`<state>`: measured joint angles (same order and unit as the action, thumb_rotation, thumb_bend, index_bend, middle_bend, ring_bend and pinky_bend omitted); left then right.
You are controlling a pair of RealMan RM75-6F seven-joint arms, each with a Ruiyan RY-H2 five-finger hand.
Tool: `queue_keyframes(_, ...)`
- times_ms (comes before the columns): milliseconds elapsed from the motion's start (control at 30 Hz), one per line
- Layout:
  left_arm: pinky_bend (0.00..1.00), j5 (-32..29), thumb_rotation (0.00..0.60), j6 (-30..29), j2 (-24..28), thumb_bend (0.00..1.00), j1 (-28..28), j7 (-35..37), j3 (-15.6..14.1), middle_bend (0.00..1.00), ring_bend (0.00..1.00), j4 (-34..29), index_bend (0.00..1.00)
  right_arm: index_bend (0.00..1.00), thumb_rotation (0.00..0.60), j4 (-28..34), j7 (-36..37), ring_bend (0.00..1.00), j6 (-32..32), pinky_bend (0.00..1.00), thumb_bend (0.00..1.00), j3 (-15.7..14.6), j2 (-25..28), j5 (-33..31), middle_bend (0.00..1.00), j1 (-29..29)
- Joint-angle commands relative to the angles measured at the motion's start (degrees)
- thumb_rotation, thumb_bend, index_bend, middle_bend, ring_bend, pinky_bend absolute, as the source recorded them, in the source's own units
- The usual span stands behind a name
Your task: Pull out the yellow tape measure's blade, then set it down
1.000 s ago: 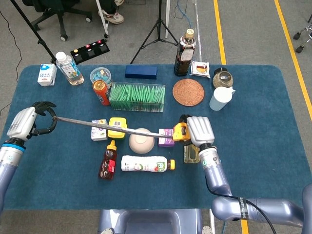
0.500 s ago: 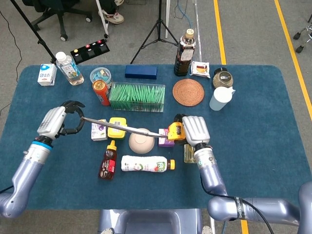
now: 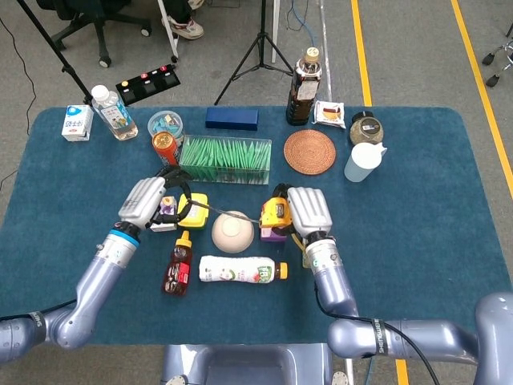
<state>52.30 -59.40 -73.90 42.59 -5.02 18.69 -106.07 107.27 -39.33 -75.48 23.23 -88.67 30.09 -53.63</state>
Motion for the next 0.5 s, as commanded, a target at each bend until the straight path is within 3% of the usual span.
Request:
queue_keyframes(33, 0.23, -1.72, 0.6, 0.1, -0.45, 0.27, 1.22, -2.66, -0.14, 0.15, 0.01, -0.28, 0.29, 0.68, 0.6, -0.29, 0.07, 0.74, -0.08, 0.73, 0.24, 0.1, -0.01, -0.26, 0.63, -0.03)
queue_keyframes(100, 0.21, -2.87, 0.6, 0.47, 0.04, 0.23, 1.68, -4.16, -0.39, 0.09, 0.0, -0.77, 0.17, 0.68, 0.6, -0.43, 0.25, 0.74, -0.08, 0.73, 0.24, 0.1, 0.14, -0.29, 0.63, 0.07)
queue_keyframes(200, 0.21, -4.63, 0.6, 0.62, 0.54, 0.21, 2.22, -5.41, -0.34, 0.07, 0.0, -1.52, 0.1, 0.68, 0.6, -0.48, 0.63, 0.74, 0.11, 0.73, 0.24, -0.02, 0.41, -0.06, 0.63, 0.21)
queue_keyframes(500, 0.21, -3.83, 0.6, -0.56, 4.02, 0.21, 0.9, -5.38, -0.85, 0.06, 0.0, -4.0, 0.08, 0.68, 0.6, -0.65, 1.22, 0.74, 0.6, 0.73, 0.24, -1.01, 1.27, 1.2, 0.63, 0.66)
